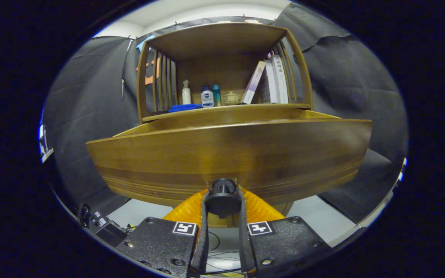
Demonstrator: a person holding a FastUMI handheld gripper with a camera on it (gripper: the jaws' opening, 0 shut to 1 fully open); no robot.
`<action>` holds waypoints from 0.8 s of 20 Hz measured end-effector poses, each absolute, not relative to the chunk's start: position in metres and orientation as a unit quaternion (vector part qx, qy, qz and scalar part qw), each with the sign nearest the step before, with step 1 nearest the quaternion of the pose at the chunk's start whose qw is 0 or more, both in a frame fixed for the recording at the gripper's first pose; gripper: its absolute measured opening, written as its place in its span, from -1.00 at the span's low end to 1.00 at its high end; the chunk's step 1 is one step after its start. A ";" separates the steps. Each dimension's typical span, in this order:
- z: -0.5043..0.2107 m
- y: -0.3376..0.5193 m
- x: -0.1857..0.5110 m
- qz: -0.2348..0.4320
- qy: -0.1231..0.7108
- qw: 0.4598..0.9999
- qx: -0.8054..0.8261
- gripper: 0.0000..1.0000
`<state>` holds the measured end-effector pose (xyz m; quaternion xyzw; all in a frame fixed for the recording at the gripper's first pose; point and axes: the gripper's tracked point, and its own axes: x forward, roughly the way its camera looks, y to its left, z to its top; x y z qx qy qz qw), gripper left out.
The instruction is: Pull open the drawer, take out the items inside it, and place them on the countertop above the cabinet.
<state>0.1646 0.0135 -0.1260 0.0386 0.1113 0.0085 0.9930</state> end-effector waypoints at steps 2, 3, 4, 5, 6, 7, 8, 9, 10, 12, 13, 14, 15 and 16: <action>-0.127 0.013 0.164 0.007 0.111 0.993 0.034 -0.30; -0.127 0.013 0.163 0.005 0.112 0.993 0.034 -0.30; -0.127 0.013 0.163 0.004 0.112 0.993 0.032 -0.30; -0.127 0.012 0.163 0.003 0.112 0.993 0.029 -0.30; -0.127 0.012 0.164 0.005 0.112 0.993 0.025 -0.26; -0.128 0.012 0.163 0.007 0.113 0.993 0.020 -0.23; -0.128 0.009 0.162 0.006 0.114 0.993 0.018 -0.19; -0.127 0.006 0.163 0.008 0.112 0.994 0.021 -0.10; -0.124 0.001 0.163 0.003 0.111 0.994 0.021 0.00; -0.126 -0.009 0.159 0.001 0.114 0.993 0.026 0.48; -0.122 -0.009 0.151 0.001 0.111 0.993 0.031 0.72; -0.115 -0.012 0.144 -0.001 0.105 0.994 0.037 0.96; -0.106 -0.015 0.138 0.001 0.098 0.994 0.043 0.96; -0.098 -0.018 0.136 0.005 0.091 0.995 0.047 0.96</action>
